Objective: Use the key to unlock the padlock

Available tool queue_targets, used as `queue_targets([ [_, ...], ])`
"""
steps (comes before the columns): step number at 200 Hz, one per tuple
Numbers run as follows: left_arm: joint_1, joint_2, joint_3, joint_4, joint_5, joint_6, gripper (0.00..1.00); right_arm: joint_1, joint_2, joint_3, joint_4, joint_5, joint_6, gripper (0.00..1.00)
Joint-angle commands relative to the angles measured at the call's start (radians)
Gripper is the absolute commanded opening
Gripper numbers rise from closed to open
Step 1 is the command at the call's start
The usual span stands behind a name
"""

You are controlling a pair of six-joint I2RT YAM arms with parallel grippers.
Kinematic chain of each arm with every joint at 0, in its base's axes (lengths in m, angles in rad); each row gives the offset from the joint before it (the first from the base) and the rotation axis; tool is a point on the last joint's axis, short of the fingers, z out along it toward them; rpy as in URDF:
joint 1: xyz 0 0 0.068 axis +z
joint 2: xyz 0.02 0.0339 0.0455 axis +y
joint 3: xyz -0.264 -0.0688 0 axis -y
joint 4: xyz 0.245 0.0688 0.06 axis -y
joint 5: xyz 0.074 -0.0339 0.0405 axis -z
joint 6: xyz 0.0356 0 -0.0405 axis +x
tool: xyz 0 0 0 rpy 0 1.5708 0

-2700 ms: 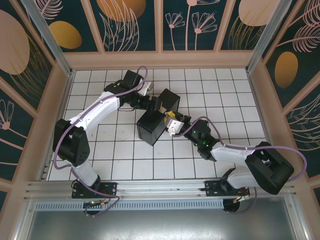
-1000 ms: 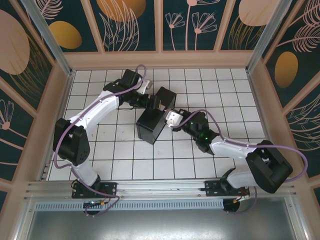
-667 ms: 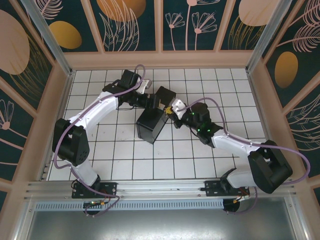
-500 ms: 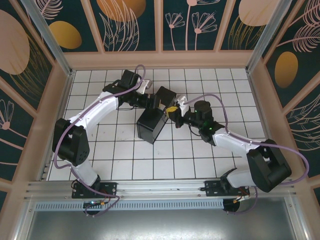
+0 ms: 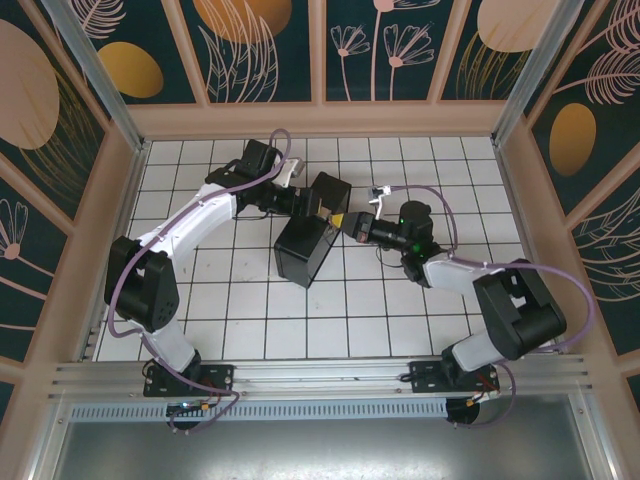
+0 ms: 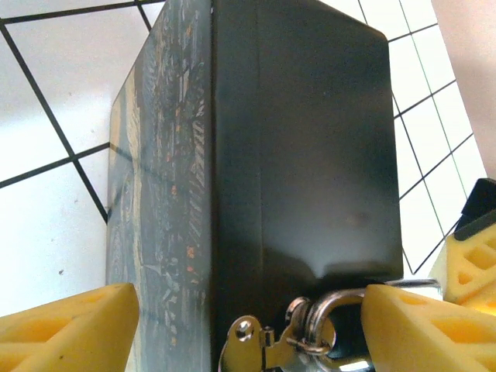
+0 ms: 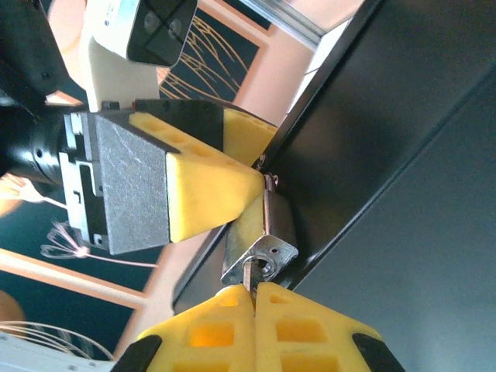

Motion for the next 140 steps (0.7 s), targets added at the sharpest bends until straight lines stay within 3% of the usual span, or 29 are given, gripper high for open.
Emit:
queue_targets([
  [1, -0.023, -0.013, -0.020, -0.023, 0.056, 0.008, 0.76, 0.003, 0.033, -0.010, 0.212, -0.010, 0.211, 0.00],
  [52, -0.023, -0.013, -0.011, -0.017, 0.055, 0.000, 0.76, 0.003, 0.056, -0.036, 0.252, -0.005, 0.341, 0.00],
  [85, -0.023, -0.013, 0.010, -0.010, 0.046, -0.014, 0.78, -0.009, 0.040, -0.034, 0.181, -0.029, 0.332, 0.20],
  [98, -0.021, -0.048, 0.021, -0.007, 0.040, -0.020, 0.79, -0.024, 0.025, -0.036, 0.152, -0.044, 0.328, 0.23],
  [140, -0.006, -0.057, 0.082, 0.002, 0.027, -0.038, 0.81, -0.088, -0.121, 0.024, -0.217, -0.032, 0.103, 0.35],
])
